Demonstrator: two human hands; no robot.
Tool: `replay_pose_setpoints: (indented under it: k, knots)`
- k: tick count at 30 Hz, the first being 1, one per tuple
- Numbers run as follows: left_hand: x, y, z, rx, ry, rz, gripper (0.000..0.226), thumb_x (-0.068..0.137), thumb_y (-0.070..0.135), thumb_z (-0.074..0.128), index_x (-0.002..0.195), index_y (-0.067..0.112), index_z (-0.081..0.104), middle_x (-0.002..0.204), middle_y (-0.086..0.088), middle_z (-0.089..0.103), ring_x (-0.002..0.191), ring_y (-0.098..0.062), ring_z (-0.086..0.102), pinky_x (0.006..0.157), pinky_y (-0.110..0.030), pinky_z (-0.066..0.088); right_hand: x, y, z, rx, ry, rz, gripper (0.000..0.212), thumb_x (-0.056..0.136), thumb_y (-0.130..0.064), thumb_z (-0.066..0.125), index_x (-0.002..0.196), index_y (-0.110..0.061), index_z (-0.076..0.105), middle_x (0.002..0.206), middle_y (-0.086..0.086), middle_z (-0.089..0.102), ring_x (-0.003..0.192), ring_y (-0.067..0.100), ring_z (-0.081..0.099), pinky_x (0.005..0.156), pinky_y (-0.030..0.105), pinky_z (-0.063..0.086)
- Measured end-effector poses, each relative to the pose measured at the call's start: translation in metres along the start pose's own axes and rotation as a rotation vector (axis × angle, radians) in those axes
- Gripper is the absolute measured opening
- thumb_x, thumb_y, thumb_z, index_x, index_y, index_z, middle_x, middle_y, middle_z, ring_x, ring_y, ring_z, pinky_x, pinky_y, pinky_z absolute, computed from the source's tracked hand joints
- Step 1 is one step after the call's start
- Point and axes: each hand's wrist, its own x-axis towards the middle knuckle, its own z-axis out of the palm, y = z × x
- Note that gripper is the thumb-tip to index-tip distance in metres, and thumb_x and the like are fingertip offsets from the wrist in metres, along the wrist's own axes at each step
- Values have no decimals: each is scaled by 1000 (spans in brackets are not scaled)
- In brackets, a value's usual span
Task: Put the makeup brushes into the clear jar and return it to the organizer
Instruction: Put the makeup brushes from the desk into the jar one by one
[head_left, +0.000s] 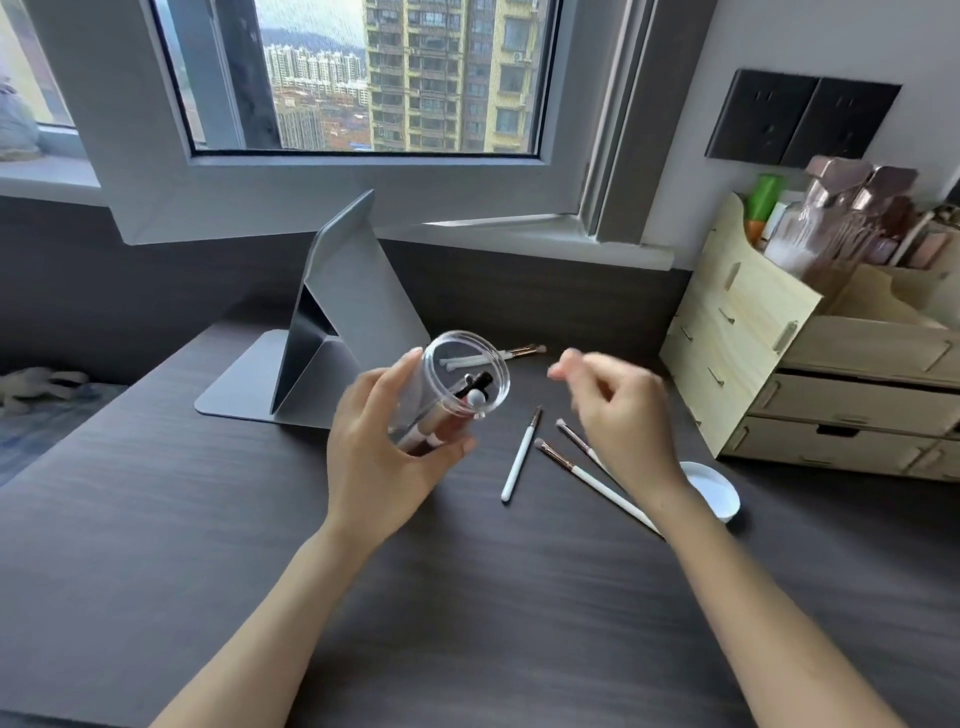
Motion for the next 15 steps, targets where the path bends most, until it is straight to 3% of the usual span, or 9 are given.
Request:
replay_pose_setpoints:
  k: [2,5,9,15]
  knots:
    - [2,-1,0,-32,42,-36,79,54,35,82,124,24,49,102,11,50,91,-2,48,80,-6,37,-6,17,11,-325,-180,61,26,88,-36,56,78,-16,70,64,1,67,73,25,65,63,30,41]
    - [2,0,0,-42,59,-68,77,53,34,83,123,19,52,102,9,51,90,9,47,80,-3,34,-6,25,34,-462,-280,139,27,83,-39,62,100,-18,63,90,2,72,94,30,64,72,31,44]
    - [1,-1,2,-38,42,-33,77,54,33,82,124,21,51,104,7,52,94,-8,51,80,-5,37,23,32,58,-672,-298,251,37,88,-36,58,113,-11,49,112,11,67,107,33,61,79,33,45]
    - [-1,-2,3,-29,9,2,77,55,33,82,124,26,47,104,13,51,96,-18,56,84,-23,46,48,42,82,-574,-358,465,26,83,-9,55,108,-5,54,121,16,62,114,34,57,83,33,47]
